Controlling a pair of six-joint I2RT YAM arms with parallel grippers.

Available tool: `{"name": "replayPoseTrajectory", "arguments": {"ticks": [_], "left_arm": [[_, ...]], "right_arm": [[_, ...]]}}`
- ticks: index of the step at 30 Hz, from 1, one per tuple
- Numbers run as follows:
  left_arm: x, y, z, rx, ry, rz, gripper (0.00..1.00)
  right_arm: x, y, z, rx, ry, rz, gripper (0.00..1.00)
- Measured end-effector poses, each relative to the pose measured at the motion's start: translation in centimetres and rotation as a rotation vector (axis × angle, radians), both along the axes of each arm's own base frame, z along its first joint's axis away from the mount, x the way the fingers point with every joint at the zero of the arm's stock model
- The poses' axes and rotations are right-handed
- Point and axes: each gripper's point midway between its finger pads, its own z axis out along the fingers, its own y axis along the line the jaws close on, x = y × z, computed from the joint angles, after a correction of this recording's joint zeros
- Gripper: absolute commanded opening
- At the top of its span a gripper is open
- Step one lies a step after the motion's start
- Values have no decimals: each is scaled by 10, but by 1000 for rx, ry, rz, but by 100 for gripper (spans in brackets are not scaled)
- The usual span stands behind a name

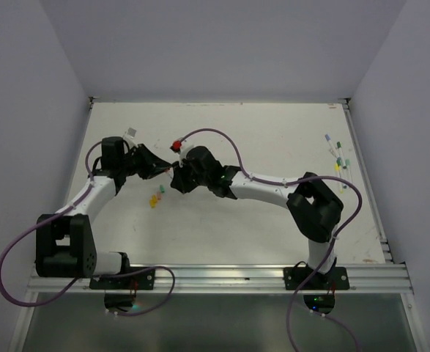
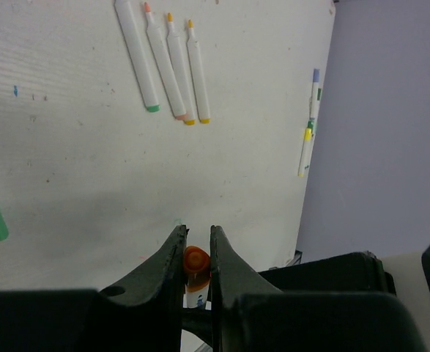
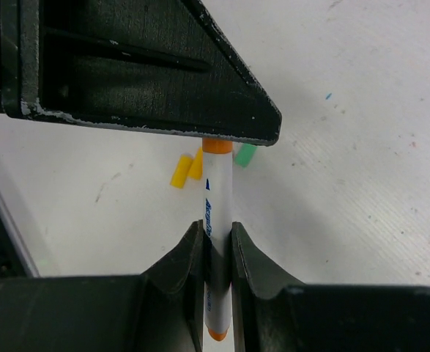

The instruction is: Open the pen caps

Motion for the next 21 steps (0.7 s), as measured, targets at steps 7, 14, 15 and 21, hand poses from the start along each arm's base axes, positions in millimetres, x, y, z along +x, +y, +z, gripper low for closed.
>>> {"name": "replayPoseTrajectory", "arguments": {"ticks": [7, 14, 15, 21], "left_arm": [[-13, -3, 21, -34, -124, -43, 0], [-34, -11, 44, -171, -256, -58, 0], [-36, -12, 48, -182, -260, -65, 0], [-47, -16, 88, -152, -399, -134, 0]], "right_arm": [[-16, 4, 12, 133, 125, 132, 0], [-44, 10, 31, 345, 291, 230, 0], [-47, 11, 34, 377, 315, 238, 0], [-66, 20, 82, 605, 448, 319, 0]]}}
